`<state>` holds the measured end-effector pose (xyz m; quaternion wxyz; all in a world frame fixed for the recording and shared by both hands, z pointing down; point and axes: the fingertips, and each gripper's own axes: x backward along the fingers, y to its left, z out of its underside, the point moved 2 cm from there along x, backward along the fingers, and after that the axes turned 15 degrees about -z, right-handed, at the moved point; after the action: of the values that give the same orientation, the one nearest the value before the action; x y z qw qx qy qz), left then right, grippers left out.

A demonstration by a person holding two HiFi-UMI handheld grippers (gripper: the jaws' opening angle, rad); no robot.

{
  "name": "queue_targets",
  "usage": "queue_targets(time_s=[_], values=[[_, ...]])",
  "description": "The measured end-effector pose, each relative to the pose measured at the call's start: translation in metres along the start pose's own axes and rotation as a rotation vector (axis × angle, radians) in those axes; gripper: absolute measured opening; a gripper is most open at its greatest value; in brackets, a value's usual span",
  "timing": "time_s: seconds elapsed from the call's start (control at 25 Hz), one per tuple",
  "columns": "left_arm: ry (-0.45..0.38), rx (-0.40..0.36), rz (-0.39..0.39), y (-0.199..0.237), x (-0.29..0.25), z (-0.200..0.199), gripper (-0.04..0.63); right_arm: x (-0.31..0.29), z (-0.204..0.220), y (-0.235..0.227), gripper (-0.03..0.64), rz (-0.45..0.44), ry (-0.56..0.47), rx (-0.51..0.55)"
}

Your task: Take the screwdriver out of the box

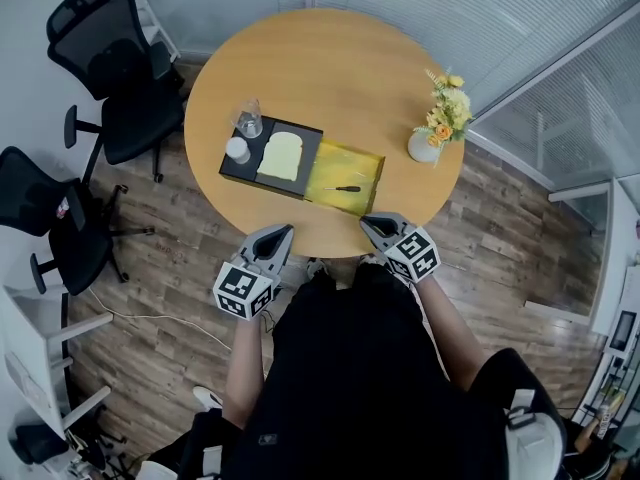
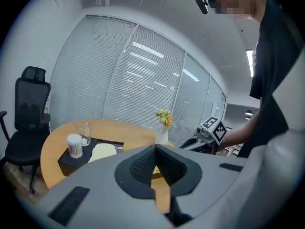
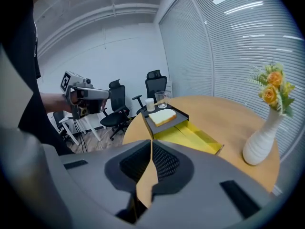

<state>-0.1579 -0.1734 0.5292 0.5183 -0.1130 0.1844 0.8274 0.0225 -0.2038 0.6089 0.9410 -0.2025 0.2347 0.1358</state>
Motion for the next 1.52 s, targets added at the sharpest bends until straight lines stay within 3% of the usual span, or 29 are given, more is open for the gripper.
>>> queue_targets(time_s=[0.24,0.76,0.96,1.32,1.52], values=[[-0.014,0.026,-0.023,0.012,0.005,0.002,0.006,-0.018,0.004,-0.022,0.008,0.023,0.111,0.073],[-0.029,0.082,-0.139,0.024,0.009,0.009,0.006,-0.061,0.009,-0.062,0.008,-0.079,0.286,0.230],[-0.006,0.089,-0.140,0.018,-0.003,0.009,0.006,-0.067,0.017,-0.084,0.009,-0.088,0.409,0.317],[0.035,0.081,-0.126,0.006,-0.028,0.007,0.006,-0.092,0.051,-0.106,0.009,-0.207,0.647,0.499],[0.058,0.072,-0.120,0.000,-0.036,0.008,0.006,-0.102,0.070,-0.115,0.009,-0.253,0.738,0.550]])
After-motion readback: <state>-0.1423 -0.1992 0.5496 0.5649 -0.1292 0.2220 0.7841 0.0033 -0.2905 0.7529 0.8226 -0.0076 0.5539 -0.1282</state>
